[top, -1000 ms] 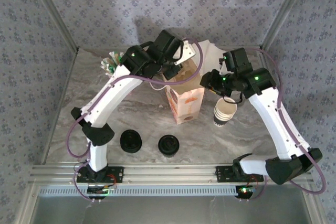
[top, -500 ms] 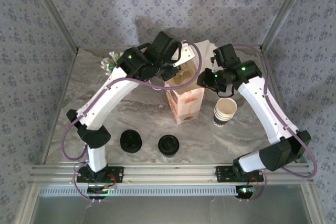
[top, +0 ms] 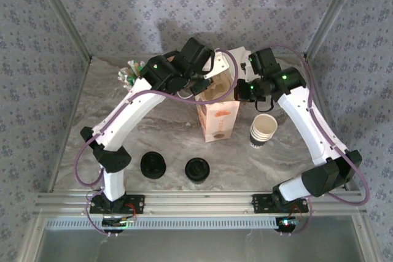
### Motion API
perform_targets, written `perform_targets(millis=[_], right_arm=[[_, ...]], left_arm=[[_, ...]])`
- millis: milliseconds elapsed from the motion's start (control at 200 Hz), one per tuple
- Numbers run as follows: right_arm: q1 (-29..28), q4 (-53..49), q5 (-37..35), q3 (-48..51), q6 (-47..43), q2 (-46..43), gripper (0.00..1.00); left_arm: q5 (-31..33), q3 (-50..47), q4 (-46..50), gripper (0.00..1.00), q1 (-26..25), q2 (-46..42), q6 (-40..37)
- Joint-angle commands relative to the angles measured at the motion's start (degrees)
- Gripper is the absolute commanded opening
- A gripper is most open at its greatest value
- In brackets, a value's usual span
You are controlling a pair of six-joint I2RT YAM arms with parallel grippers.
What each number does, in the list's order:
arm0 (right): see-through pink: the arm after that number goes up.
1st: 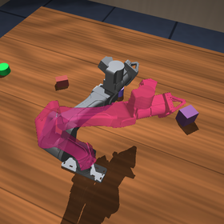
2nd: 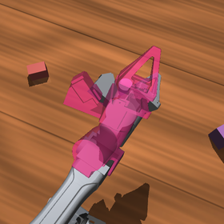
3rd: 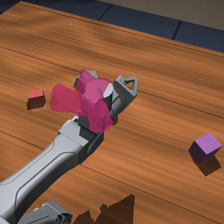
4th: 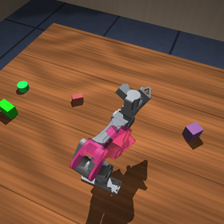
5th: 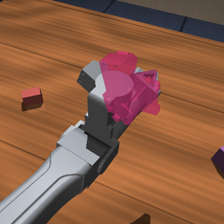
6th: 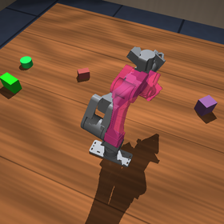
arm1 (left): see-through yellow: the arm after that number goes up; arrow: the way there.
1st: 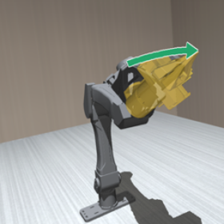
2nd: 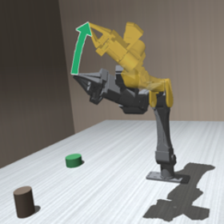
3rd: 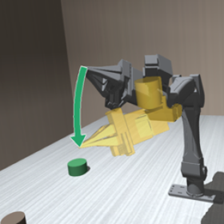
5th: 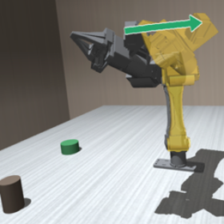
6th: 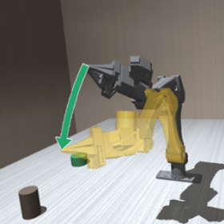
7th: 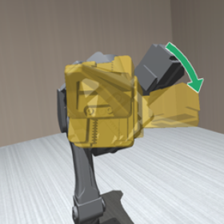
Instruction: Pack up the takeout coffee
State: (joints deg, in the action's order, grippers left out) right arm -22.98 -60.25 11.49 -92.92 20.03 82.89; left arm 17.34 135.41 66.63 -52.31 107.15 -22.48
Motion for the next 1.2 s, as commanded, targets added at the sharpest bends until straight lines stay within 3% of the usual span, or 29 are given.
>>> perform_targets(millis=[0, 300, 720, 1194], right_arm=[[-0.55, 1.55, 4.32, -0.44, -7.79, -1.64, 0.0], [-1.89, -0.63, 3.97, -2.11, -13.39, -3.35, 0.0], [-1.73, 3.21, 7.75, 3.8, -16.29, -7.42, 0.0], [-1.71, 1.45, 7.97, 1.61, -18.87, -7.68, 0.0]], left_arm=[[-0.69, 0.2, -0.1, 0.17, -0.76, -0.08, 0.6], [-1.07, -1.22, 0.69, 0.17, -1.14, -1.79, 1.15], [-7.9, -5.13, 5.25, 0.16, -1.26, -3.88, 8.09], [-5.2, -7.84, 6.09, 0.11, -0.95, -3.99, 8.71]])
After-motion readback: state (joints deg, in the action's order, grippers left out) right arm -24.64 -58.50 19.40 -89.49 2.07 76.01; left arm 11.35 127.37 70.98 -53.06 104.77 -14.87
